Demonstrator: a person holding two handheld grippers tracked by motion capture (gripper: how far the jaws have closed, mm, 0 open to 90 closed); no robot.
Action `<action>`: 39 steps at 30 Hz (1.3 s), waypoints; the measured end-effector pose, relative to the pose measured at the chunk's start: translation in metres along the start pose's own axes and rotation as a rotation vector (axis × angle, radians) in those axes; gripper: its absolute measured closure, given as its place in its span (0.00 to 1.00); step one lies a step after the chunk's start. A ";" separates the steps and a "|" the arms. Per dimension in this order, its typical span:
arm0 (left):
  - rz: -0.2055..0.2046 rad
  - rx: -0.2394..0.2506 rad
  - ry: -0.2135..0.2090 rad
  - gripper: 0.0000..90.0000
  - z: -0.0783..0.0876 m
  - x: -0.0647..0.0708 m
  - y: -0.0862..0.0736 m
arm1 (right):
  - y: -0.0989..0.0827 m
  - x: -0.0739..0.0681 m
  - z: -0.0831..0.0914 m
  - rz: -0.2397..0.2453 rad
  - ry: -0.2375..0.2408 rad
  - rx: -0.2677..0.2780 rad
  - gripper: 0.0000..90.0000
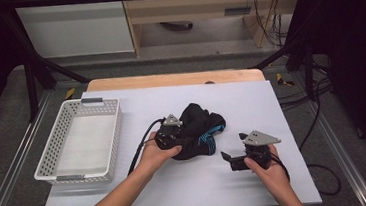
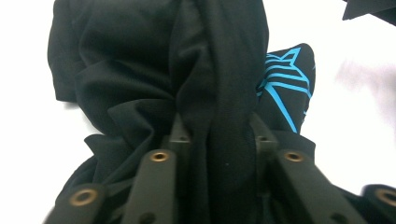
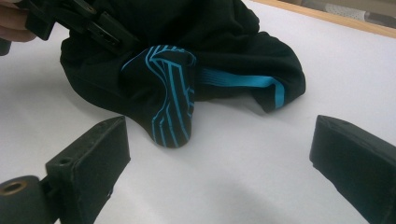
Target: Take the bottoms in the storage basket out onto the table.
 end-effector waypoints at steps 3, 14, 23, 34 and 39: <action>-0.028 0.016 0.029 0.62 0.001 0.002 0.001 | 0.000 0.000 0.000 0.000 0.000 0.000 0.06; -0.010 0.060 0.034 0.42 0.002 0.002 0.003 | 0.000 0.000 0.000 -0.002 0.002 -0.002 0.06; 0.011 0.070 0.030 0.14 0.001 0.005 0.006 | 0.000 0.000 0.000 -0.002 0.001 -0.003 0.06; 0.021 0.090 0.035 0.11 0.003 0.008 0.009 | 0.000 0.000 0.000 -0.001 0.003 -0.006 0.06; 0.023 0.092 0.032 0.11 0.003 0.009 0.010 | 0.000 0.000 0.000 -0.002 0.001 -0.003 0.06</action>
Point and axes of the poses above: each handheld gripper's, and its own axes: z roughly backward along the jaws, y roughly out of its top, x roughly to its right, the point moved 1 cm from there along -z, roughly forward along the jaws, and after that the axes turned 9 degrees about -x, right-handed, at the moved point
